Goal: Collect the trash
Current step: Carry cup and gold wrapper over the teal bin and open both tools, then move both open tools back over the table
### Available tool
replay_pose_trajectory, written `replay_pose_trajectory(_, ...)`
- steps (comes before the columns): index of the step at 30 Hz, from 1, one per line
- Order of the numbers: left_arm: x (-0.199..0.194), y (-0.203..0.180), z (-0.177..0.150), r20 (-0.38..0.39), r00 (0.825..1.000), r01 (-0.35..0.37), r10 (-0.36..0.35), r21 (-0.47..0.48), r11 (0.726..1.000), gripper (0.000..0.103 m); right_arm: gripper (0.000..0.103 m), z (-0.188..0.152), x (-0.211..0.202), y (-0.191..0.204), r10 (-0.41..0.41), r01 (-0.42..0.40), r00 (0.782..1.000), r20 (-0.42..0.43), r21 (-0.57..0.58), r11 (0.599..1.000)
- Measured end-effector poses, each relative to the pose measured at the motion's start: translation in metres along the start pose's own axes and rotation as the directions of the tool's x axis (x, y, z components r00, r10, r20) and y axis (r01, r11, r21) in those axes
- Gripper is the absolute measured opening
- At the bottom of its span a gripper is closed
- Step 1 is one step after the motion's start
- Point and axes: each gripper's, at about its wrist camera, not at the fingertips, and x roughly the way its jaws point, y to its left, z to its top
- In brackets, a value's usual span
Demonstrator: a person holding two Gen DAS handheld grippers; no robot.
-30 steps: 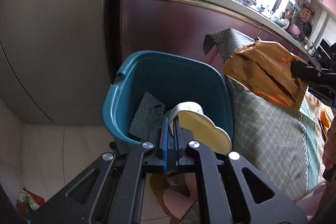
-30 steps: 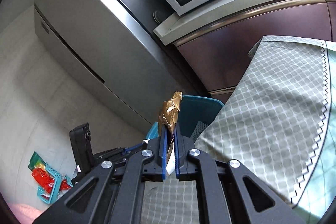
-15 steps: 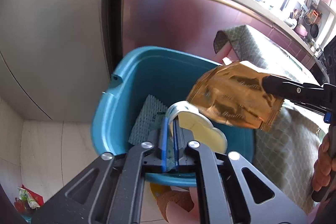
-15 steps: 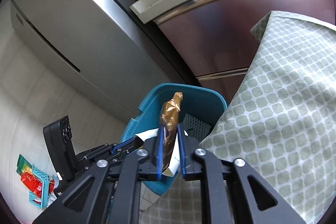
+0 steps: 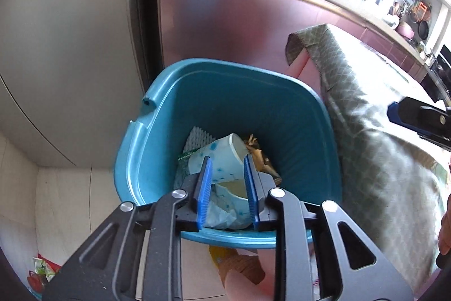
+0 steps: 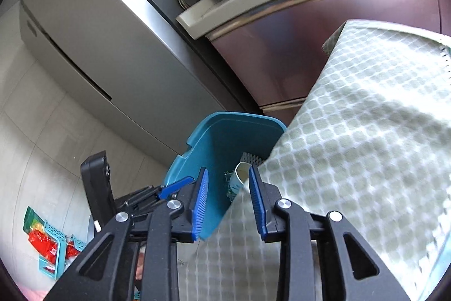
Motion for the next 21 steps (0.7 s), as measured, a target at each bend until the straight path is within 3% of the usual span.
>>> replay_pose_trajectory(7,-0.043,-0.036,0.004,0.089,0.99,0.104,-0.108,0.053,0.993,0.026,0.038,-0.02,-0.071,-0.009,-0.024,0.025,0.995,0.098,-0.012,1.0)
replay_pose_trajectory(13,-0.072,-0.095,0.007,0.12,0.962,0.223,-0.245,0.166,0.96,0.029,0.039,-0.052,-0.139,-0.027,-0.112,0.11,0.975,0.191,0.024,0.994)
replay_pose_trajectory(17,-0.08,-0.146,0.008,0.097,0.935,0.308,-0.341,0.253,0.917,0.034,0.041,-0.075,-0.19,-0.049,-0.208,0.194,0.945,0.254,0.079,0.978)
replay_pose_trajectory(21,-0.074,-0.203,0.008,0.02,0.909,0.39,-0.417,0.319,0.864,0.035,0.045,-0.1,-0.239,-0.073,-0.329,0.289,0.89,0.315,0.166,0.943)
